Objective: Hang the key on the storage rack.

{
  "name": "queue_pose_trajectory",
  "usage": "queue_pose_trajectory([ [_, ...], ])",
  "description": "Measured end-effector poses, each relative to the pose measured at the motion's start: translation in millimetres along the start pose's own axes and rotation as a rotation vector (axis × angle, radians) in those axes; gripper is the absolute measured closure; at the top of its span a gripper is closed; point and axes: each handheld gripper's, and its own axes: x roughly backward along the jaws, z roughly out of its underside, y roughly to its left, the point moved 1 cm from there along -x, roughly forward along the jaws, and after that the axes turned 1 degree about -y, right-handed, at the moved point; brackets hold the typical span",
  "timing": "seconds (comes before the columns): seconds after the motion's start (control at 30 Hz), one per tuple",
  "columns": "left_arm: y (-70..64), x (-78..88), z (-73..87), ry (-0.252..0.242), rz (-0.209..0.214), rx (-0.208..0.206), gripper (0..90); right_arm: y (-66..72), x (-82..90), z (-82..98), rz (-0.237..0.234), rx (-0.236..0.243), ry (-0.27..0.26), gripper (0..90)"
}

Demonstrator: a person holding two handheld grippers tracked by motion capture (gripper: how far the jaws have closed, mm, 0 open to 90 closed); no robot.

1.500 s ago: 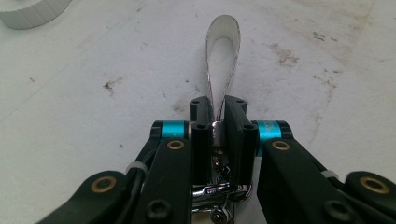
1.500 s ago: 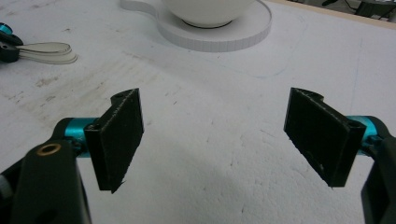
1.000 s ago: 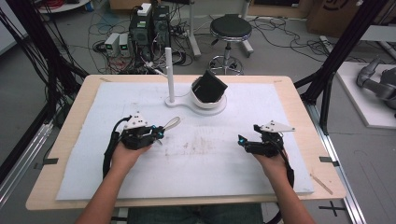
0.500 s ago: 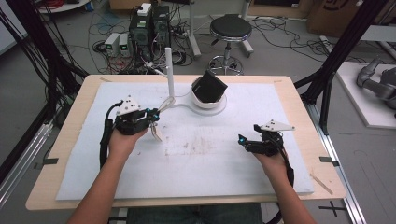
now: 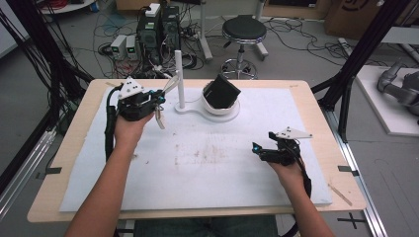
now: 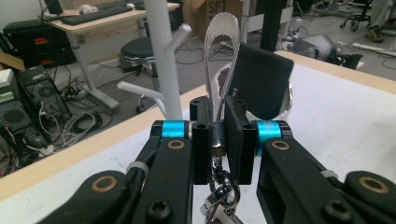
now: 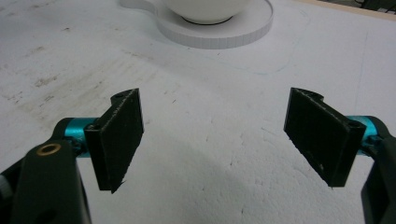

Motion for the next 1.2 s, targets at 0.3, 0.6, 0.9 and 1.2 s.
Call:
queue_pose_trajectory([
  [0.3, 7.8, -13.0, -19.1, 0.009, -0.037, -0.019, 81.3, -3.1, 0.9, 1.3, -0.004, -0.015, 0.000, 20.0],
  [0.6, 9.6, -27.7, -20.5, 0.050, -0.057, -0.038, 81.3, -4.1, 1.2, 1.5, -0.004, -0.016, -0.001, 20.0],
  [0.9, 12.7, -42.3, -11.0, 0.100, -0.084, -0.044, 81.3, -3.7, 1.5, 1.5, -0.007, -0.020, -0.001, 20.1],
  [1.2, 14.6, -49.2, -5.7, 0.128, -0.090, -0.044, 80.9, -4.7, 0.4, 1.8, -0.006, -0.019, 0.002, 20.0],
])
